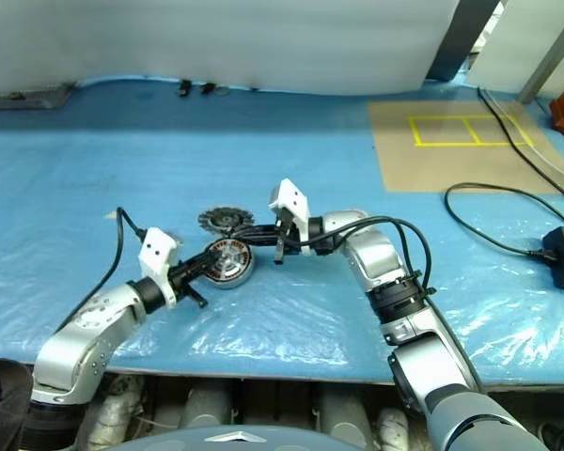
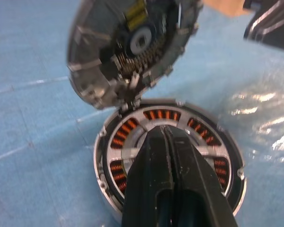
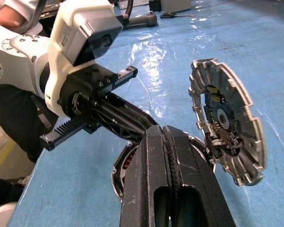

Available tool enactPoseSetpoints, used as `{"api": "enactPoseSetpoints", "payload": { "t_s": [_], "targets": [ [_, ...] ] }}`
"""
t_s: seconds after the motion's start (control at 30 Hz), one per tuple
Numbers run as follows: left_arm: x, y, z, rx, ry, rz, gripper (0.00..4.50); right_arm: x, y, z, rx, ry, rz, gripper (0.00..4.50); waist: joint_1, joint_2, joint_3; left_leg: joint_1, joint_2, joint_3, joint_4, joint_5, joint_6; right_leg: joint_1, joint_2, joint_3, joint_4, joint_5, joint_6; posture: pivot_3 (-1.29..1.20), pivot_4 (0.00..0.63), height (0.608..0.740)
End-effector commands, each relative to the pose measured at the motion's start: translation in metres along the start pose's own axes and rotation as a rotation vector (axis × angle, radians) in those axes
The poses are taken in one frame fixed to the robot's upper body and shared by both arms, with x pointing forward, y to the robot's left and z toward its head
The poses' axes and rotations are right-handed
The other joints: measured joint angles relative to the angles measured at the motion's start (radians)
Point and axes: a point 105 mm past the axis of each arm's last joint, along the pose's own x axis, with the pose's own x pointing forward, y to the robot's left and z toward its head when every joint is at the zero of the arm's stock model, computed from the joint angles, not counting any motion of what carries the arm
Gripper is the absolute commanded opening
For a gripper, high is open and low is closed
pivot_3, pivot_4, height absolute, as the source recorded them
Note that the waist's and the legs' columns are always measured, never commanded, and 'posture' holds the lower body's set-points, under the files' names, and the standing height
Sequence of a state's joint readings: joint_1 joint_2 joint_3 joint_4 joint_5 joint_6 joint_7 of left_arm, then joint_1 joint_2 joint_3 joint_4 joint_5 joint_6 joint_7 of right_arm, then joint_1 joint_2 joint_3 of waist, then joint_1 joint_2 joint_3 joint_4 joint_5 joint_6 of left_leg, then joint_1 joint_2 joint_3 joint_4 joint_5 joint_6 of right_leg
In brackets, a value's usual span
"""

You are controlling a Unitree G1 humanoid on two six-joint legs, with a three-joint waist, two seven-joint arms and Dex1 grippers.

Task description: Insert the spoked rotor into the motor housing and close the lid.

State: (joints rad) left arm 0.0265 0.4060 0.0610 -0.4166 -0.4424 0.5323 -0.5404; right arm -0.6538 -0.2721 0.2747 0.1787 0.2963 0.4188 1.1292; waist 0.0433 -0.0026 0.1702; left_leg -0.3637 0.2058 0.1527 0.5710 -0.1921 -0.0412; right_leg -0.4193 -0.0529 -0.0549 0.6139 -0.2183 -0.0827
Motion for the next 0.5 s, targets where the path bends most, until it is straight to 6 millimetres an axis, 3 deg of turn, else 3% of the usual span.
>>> {"api": "enactPoseSetpoints", "payload": {
  "t_s": [0.03,0.2,0.37,0.5],
  "targets": [
    [-0.011,-0.005,0.023,0.023,-0.11,-0.04,0.04,-0.004,-0.007,0.012,-0.039,-0.014,-0.032,0.0,0.0,0.0,0.0,0.0,0.0,0.0,0.0,0.0,-0.001,0.0,0.0,0.0,0.0,0.0,0.0,0.0,0.15,0.74],
    [-0.023,0.001,0.028,0.034,-0.144,-0.019,0.04,-0.016,-0.014,0.002,-0.046,0.037,-0.062,0.0,0.001,0.0,0.0,-0.001,0.0,0.0,0.0,0.0,-0.001,-0.001,0.0,0.0,0.0,0.0,0.0,0.0,0.15,0.74],
    [-0.045,0.0,0.012,0.027,-0.092,-0.015,0.04,-0.023,-0.026,-0.016,-0.172,0.174,-0.094,0.0,-0.003,0.0,0.0,-0.001,0.0,0.0,-0.001,0.0,0.0,-0.001,0.0,0.0,-0.001,0.0,0.0,0.0,0.15,0.74],
    [-0.064,0.001,0.011,0.056,-0.097,-0.003,0.04,-0.027,-0.033,-0.014,-0.198,0.169,-0.08,0.0,-0.003,0.0,0.0,-0.001,0.001,0.0,-0.001,-0.002,0.002,-0.001,0.001,-0.001,-0.001,0.0,0.0,0.0,0.15,0.74]
  ]
}}
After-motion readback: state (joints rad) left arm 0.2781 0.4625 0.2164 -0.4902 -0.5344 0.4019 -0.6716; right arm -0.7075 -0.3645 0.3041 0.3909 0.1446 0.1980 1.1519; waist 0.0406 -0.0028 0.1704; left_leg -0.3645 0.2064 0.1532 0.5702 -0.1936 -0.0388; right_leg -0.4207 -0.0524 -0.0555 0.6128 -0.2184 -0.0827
